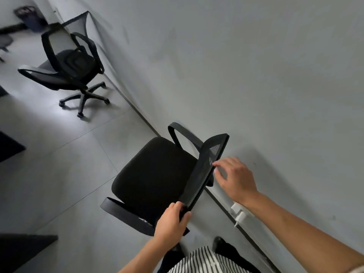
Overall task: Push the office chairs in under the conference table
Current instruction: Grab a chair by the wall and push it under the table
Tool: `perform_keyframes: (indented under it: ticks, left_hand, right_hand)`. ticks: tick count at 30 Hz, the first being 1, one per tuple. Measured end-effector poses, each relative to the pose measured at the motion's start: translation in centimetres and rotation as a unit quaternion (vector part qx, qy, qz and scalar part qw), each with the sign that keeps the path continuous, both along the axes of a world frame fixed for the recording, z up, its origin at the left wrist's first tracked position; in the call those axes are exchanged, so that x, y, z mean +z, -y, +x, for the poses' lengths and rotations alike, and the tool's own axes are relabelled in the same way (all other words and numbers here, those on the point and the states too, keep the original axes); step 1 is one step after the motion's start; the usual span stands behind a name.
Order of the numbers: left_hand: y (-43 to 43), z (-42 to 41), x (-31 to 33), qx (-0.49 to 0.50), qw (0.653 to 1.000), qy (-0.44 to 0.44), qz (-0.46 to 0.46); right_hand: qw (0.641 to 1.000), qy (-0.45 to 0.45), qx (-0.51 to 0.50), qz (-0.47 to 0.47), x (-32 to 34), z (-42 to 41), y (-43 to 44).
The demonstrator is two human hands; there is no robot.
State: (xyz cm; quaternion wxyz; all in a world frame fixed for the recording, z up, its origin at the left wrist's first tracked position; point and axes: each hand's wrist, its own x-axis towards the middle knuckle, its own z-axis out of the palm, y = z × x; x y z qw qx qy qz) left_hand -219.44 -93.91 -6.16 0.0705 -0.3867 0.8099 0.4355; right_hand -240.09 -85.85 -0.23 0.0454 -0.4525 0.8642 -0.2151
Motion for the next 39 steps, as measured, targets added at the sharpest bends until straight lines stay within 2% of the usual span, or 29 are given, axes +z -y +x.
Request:
perform_keyframes:
  ticks: [4, 8, 15, 20, 25, 33, 39]
  left_hand:
    - [-0.1, 1.1, -1.9, -0.006, 0.997, 0.032, -0.075]
    - [0.0, 2.1, -2.9, 0.074, 0.994, 0.021, -0.079]
    - [0.4, 1.9, -3.7, 0.207, 0.974, 0.032, -0.086]
    - [2.7, 1.3, -3.7, 0.263, 0.961, 0.025, -0.078]
    - [7.4, 2.9, -4.1, 0.293, 0.950, 0.039, -0.105]
    - [14.6, 5.5, -2.8, 0.303, 0.949, 0.048, -0.075]
    - [19.1, 6.1, -4.4, 0.379, 0.921, 0.046, -0.076]
  right_hand:
    - [0.994, -0.038, 0.097, 0.045, -2.9, -4.8, 4.3]
    - [0.979, -0.094, 0.154, 0.095, -5.3, -6.8, 8.0]
    - [0.967, -0.132, 0.203, 0.076, -6.3, -6.1, 11.8]
    - [0.957, -0.146, 0.239, 0.075, -6.2, -5.9, 17.0]
    - [0.952, -0.159, 0.248, 0.086, -6.2, -4.5, 22.3]
    - [0.946, -0.169, 0.263, 0.087, -6.2, -1.9, 29.5]
    - [0.928, -0.175, 0.324, 0.058, -6.3, -0.2, 38.4]
